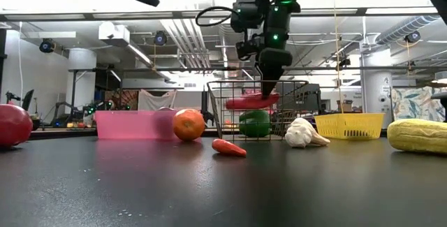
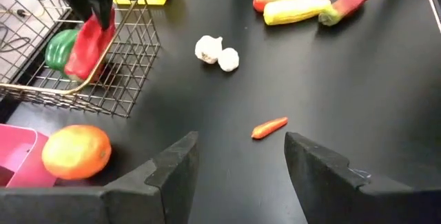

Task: Sort produce into baskets
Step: Put the large red chili pepper into the gold mesh basket, then put the green lime into the red bin, then put the white garlic into the gold mesh basket

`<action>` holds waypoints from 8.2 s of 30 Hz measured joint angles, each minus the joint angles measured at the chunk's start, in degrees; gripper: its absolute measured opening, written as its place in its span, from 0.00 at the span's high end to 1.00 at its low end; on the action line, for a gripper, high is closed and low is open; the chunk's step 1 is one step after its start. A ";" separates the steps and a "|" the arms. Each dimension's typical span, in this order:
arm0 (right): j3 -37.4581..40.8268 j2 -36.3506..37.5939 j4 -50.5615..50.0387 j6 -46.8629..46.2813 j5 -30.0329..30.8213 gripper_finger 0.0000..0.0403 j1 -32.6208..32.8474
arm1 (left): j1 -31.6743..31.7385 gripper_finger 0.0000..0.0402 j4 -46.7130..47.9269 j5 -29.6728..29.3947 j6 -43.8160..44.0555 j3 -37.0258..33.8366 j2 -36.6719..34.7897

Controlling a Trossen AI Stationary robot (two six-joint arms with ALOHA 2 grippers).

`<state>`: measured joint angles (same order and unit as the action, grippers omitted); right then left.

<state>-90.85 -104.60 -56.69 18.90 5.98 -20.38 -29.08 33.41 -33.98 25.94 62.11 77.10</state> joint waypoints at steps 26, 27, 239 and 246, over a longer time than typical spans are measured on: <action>-2.54 6.80 0.08 -4.72 0.03 0.55 -0.63 | 0.02 0.51 4.96 7.44 14.99 0.00 0.02; -2.53 7.76 -0.01 -5.29 0.00 0.55 -0.61 | 0.03 0.51 4.98 9.03 15.85 0.00 0.02; 7.74 28.31 -0.98 -21.40 0.09 0.56 17.14 | 76.37 0.34 13.21 27.92 -23.86 1.10 18.19; 7.74 28.31 -0.98 -23.02 0.13 0.56 17.14 | 75.71 0.34 17.44 27.94 -24.42 6.90 14.95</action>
<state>-83.11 -76.29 -57.67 -4.12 6.11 -3.25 46.62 50.85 -6.03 1.52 69.01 92.05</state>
